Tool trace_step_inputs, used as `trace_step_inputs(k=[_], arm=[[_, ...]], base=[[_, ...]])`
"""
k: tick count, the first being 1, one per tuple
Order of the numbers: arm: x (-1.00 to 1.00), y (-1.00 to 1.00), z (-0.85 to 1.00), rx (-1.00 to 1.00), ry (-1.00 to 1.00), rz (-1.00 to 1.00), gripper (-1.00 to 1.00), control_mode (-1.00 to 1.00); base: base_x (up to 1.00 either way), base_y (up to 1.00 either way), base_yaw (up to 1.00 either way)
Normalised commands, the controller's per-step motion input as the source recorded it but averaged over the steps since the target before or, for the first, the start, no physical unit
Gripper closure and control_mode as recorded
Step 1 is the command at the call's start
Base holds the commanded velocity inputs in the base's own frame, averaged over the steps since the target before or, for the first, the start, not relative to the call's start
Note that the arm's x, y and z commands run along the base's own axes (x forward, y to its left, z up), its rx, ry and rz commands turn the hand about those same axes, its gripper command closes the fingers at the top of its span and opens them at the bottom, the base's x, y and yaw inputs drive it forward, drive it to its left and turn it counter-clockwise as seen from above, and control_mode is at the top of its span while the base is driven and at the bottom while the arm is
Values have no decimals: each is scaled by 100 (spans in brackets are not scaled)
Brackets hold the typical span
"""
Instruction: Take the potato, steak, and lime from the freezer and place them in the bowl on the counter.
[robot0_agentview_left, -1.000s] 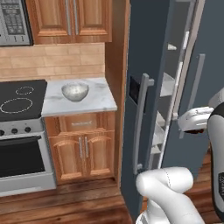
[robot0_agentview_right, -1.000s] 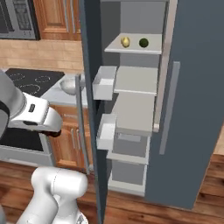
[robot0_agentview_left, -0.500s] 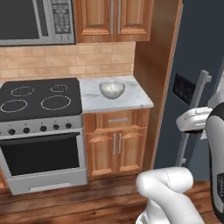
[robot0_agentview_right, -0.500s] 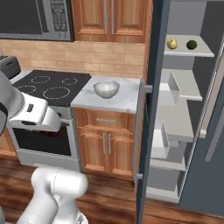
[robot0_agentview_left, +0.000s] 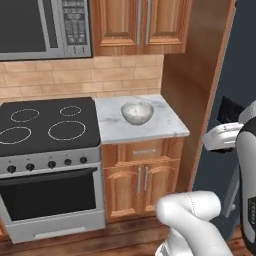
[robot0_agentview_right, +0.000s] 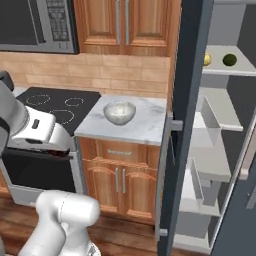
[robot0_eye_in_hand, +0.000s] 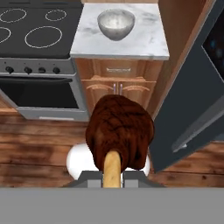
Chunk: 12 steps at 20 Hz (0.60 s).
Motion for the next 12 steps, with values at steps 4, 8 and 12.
trace_step_inputs(k=[4, 8, 12], arm=[[0, 0, 0, 0, 0, 0, 100, 100], [0, 0, 0, 0, 0, 0, 100, 100], [0, 0, 0, 0, 0, 0, 100, 100]], base=[[65, 47, -6], [56, 51, -7], [43, 39, -12]])
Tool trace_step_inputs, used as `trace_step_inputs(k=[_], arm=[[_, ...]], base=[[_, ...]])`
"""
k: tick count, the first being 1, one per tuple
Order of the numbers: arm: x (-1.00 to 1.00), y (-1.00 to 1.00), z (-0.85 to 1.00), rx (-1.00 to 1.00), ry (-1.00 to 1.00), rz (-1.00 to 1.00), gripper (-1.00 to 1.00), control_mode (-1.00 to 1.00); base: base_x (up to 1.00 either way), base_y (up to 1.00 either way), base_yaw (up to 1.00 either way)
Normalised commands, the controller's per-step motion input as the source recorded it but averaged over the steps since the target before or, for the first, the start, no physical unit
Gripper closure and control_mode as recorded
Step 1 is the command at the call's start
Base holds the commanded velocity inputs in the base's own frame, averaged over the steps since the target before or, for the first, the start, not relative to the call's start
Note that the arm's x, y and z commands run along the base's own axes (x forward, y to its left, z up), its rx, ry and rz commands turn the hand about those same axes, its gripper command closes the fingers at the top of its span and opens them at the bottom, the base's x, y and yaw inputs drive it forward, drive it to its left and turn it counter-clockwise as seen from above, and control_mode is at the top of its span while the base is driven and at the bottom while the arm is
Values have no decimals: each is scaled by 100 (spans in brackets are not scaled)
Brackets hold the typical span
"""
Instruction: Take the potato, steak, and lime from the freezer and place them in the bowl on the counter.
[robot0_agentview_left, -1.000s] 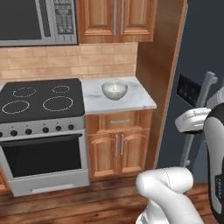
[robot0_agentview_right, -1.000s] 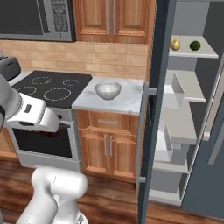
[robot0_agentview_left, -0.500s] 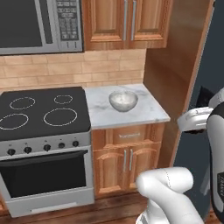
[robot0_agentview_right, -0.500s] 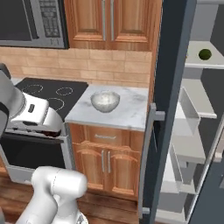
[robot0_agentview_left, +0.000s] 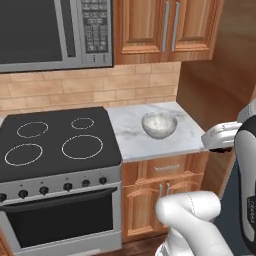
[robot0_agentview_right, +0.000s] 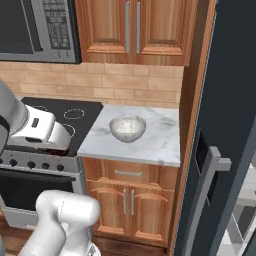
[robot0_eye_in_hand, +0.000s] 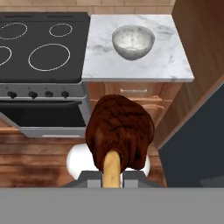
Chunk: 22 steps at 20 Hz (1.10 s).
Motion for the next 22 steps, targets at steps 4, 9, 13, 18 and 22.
trace_step_inputs(k=[4, 9, 13, 18, 22], arm=[[0, 0, 0, 0, 0, 0, 100, 100], [0, 0, 0, 0, 0, 0, 100, 100], [0, 0, 0, 0, 0, 0, 100, 100], [0, 0, 0, 0, 0, 0, 100, 100], [0, 0, 0, 0, 0, 0, 100, 100]], base=[[46, 11, -10], [57, 0, -4], [64, -4, 0], [42, -26, 7], [32, -31, 9]])
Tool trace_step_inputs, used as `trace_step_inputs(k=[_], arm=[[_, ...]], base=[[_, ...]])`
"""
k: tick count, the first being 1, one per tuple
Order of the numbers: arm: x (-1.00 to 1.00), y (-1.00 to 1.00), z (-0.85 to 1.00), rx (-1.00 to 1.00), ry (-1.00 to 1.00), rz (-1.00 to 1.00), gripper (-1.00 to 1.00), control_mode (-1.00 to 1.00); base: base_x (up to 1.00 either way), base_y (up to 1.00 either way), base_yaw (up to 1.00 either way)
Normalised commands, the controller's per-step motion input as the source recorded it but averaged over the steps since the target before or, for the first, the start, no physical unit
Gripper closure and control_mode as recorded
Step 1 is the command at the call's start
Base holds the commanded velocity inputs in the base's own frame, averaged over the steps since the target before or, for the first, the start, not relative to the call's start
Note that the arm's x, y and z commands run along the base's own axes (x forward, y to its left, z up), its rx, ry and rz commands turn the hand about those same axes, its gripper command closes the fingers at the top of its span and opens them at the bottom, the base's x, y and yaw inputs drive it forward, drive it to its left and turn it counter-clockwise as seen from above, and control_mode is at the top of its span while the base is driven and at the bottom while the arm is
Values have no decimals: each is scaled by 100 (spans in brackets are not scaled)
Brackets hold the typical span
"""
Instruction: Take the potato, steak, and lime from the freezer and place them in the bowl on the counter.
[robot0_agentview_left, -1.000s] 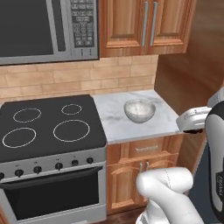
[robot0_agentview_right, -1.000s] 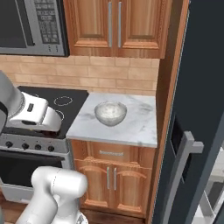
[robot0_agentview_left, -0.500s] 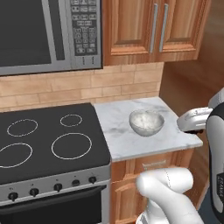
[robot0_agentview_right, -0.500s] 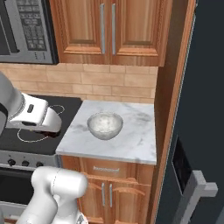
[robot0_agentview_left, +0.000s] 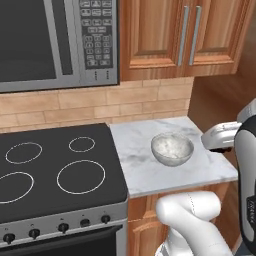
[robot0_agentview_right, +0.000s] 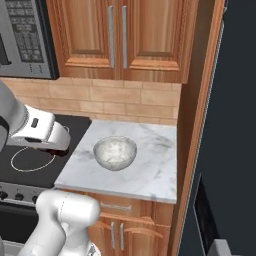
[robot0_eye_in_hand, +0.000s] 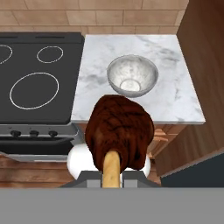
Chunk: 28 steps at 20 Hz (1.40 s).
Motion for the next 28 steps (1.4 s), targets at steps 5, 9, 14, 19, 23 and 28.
trace_step_inputs(k=[5, 9, 14, 19, 23, 28], arm=[[0, 0, 0, 0, 0, 0, 100, 100], [0, 0, 0, 0, 0, 0, 100, 100], [0, 0, 0, 0, 0, 0, 100, 100], [0, 0, 0, 0, 0, 0, 100, 100], [0, 0, 0, 0, 0, 0, 100, 100], [0, 0, 0, 0, 0, 0, 100, 100]], base=[[38, -28, 7], [39, -31, 6], [26, -38, 3], [22, -41, 0], [21, -41, 0], [26, -24, -1]])
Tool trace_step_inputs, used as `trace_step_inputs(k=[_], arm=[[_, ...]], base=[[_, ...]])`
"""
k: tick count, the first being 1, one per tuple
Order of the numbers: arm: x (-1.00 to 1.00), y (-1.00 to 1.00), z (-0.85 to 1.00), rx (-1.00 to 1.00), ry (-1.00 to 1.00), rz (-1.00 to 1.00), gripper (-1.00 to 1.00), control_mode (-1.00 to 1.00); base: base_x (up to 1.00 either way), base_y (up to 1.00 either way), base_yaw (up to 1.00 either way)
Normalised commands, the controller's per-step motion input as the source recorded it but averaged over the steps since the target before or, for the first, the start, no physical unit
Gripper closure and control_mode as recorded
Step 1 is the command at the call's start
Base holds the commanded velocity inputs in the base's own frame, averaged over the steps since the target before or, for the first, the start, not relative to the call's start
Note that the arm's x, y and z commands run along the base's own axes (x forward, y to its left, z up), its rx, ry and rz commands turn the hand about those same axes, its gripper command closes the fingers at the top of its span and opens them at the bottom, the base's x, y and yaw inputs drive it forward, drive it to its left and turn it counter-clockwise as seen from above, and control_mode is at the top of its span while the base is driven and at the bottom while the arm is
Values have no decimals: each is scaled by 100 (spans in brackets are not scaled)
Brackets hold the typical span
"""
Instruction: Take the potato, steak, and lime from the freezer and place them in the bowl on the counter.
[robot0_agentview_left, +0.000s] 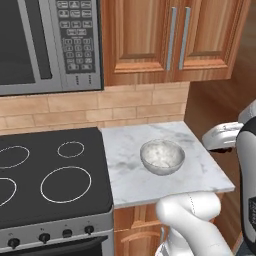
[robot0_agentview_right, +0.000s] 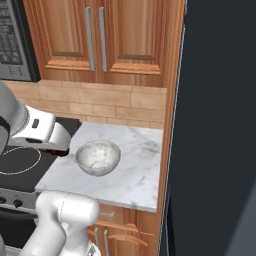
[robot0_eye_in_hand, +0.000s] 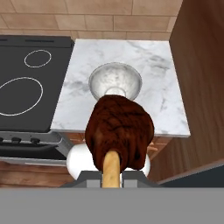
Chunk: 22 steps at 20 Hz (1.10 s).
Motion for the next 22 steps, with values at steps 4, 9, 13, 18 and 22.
trace_step_inputs(k=[4, 9, 13, 18, 22], arm=[[0, 0, 0, 0, 0, 0, 100, 100], [0, 0, 0, 0, 0, 0, 100, 100], [0, 0, 0, 0, 0, 0, 100, 100], [40, 0, -34, 0, 1, -2, 100, -100], [47, 0, -48, 0, 3, 0, 100, -100]], base=[[45, -10, -3], [42, -3, -4], [33, 0, -5], [0, 0, 0], [0, 0, 0]])
